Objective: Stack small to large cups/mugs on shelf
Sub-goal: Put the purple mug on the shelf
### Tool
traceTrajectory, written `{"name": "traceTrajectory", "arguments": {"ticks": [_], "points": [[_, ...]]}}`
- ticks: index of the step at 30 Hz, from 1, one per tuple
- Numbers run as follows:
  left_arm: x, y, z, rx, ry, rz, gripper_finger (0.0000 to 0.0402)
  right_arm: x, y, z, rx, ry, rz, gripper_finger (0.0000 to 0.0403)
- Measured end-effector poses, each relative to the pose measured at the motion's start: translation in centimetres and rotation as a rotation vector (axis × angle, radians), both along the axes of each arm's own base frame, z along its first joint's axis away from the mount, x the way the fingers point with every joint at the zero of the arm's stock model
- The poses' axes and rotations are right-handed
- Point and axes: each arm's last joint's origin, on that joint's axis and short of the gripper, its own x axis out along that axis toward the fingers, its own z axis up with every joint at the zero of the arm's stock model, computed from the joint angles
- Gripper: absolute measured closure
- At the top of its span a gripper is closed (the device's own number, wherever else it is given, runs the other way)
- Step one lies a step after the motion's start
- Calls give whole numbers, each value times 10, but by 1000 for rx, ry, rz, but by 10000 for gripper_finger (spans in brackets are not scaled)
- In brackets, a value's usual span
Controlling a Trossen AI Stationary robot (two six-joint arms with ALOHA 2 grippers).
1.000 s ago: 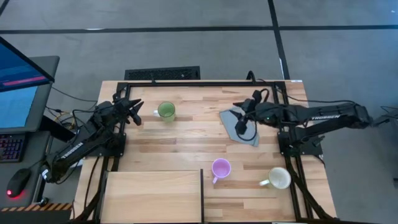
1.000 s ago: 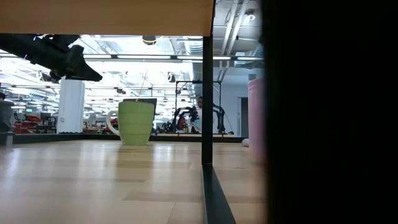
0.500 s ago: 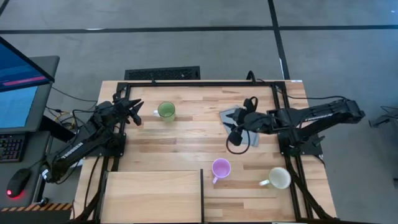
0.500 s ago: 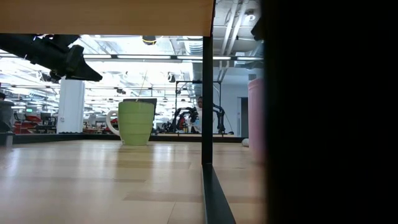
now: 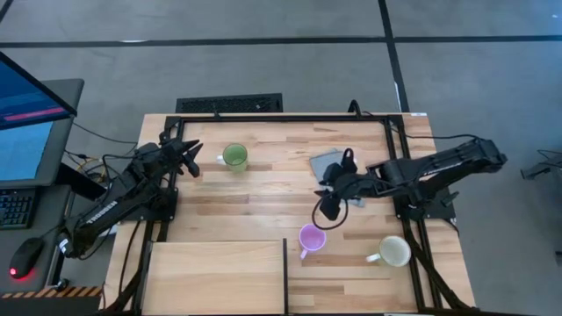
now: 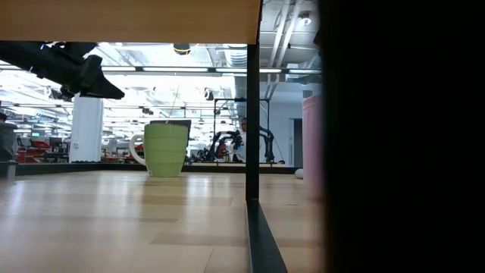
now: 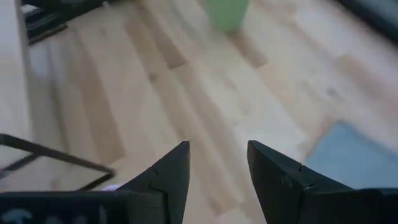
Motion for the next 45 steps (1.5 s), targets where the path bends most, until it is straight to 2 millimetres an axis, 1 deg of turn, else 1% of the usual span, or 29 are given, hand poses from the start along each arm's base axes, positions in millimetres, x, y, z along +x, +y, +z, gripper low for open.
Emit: {"name": "traceTrajectory", "arguments": {"ticks": [3, 6, 8, 11, 13, 16, 23, 27, 39, 45], "points": [[0, 0, -1, -10, 11, 0, 324, -1, 1, -3, 70, 30, -21, 221], [0, 0, -1, -9, 10, 0, 324, -4, 1, -10, 99, 95, -65, 221], [0, 0, -1, -9, 10, 0, 324, -3, 2, -12, 122, 110, -100, 221], [0, 0, -1, -9, 10, 0, 324, -4, 3, -22, 150, 181, -123, 221], [0, 0, -1, -9, 9, 0, 324, 1, 6, -23, 203, 178, -111, 221], [0, 0, -1, -9, 10, 0, 324, 6, 11, -32, 249, 226, -74, 221], [0, 0, -1, -8, 8, 0, 324, 16, 23, -51, 273, 311, -30, 221], [0, 0, -1, -8, 8, 0, 324, 19, 26, -59, 302, 349, -6, 221], [0, 0, -1, -18, -3, 4, 324, 20, 27, -59, 318, 343, 3, 221], [0, 0, -1, -18, -3, 4, 324, 23, 27, -57, 325, 312, 11, 221]]}}
